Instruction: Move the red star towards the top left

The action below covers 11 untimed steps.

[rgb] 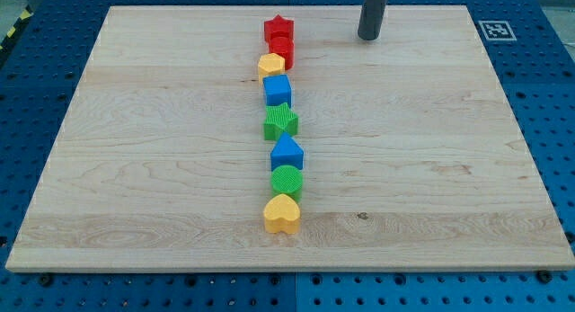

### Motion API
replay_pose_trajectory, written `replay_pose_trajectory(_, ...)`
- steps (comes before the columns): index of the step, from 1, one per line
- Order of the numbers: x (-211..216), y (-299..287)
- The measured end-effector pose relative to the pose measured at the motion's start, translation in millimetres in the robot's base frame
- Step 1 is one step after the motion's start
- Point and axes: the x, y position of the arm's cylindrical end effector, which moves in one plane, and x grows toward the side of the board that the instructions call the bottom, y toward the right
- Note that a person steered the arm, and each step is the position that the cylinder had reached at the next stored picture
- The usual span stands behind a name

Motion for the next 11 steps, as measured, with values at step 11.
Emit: replay_pose_trajectory(11, -1, -194)
